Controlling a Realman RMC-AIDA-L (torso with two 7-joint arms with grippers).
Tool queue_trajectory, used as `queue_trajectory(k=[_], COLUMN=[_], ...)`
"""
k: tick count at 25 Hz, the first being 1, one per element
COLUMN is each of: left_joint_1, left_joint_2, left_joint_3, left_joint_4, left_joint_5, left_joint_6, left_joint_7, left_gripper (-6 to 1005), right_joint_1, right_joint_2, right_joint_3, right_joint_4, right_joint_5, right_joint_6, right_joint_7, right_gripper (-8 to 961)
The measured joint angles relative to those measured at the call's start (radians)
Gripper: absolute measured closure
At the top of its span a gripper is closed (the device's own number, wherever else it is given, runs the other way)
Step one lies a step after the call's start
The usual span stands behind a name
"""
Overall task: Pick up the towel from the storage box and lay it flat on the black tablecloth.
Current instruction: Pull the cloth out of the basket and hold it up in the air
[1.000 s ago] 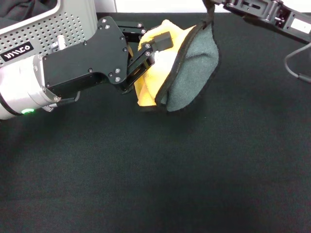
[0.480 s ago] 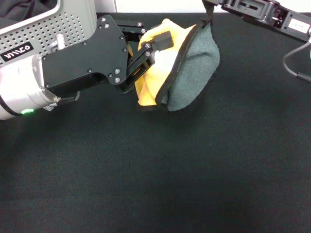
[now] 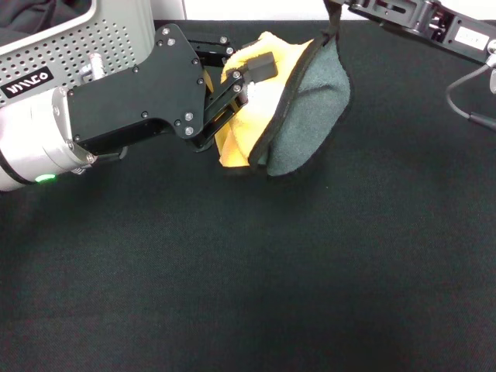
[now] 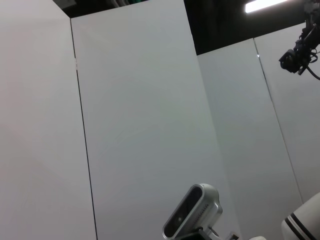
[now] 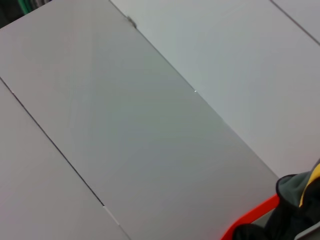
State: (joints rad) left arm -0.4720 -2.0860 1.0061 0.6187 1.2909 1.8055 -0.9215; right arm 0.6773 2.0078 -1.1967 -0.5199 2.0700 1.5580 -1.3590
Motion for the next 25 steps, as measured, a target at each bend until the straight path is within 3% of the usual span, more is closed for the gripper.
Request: queue_trajectory(k=[25], left_joint_1=[0.001], left_joint_2=[-0.002], left_joint_3=[0.033], left_joint_4=[-0.001], left_joint_5=[-0.006], left_joint_6=[0.001], left_joint_7=[0.049], left_gripper=[938], right_joint_1=[0.008], right_joint_2=[0.001], right_joint_3=[-0.002], right_joint_4=[0.003], right_joint_5=[-0.018], right_joint_6=[0.010], right_joint_7=[0.008], right_gripper=[774])
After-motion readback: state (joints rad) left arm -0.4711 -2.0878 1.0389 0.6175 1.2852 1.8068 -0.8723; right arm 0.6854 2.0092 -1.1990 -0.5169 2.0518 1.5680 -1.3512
